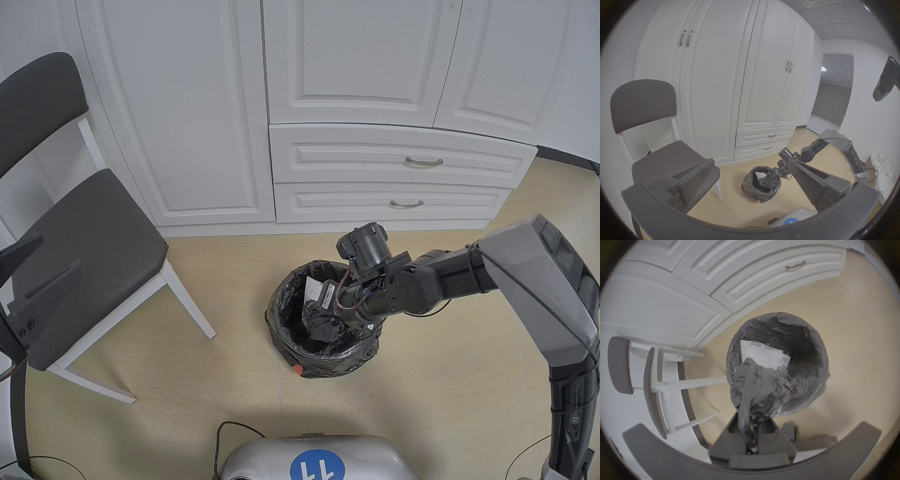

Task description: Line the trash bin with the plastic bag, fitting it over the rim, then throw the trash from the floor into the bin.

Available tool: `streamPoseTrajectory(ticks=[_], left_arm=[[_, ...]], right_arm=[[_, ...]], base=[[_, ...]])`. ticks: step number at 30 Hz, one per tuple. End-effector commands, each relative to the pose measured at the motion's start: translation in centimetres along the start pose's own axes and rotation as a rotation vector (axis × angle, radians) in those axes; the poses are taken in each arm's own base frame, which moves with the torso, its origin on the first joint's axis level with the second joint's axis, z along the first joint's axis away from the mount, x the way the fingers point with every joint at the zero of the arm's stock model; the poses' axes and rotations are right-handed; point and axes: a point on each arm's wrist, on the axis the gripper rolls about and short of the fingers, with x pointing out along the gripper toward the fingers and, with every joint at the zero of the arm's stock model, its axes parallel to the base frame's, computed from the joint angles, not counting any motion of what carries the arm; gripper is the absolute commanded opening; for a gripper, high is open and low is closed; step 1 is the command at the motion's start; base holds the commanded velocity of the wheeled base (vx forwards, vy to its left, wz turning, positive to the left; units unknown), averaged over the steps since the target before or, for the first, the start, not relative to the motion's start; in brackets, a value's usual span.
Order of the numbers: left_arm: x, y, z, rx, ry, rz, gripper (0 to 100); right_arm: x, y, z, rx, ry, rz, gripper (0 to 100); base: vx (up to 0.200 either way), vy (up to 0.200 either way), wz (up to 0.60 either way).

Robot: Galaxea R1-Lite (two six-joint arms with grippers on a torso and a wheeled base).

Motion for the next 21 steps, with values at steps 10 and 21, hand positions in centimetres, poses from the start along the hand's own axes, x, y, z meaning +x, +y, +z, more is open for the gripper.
streamPoseTrajectory(ticks=[10, 21], left_arm=[[0.2, 0.0, -0.2, 0.002, 0.01, -0.001, 100], [0.2, 0.0, -0.2, 0.006, 0.011, -0.001, 100]], right_arm=[[4.8, -3.8, 1.1, 0.084, 0.005, -0.078, 0], [5.0, -3.3, 1.6, 0.098, 0.083, -0.152, 0]], base=[[0.0, 0.0, 0.0], [0.0, 0.0, 0.0]])
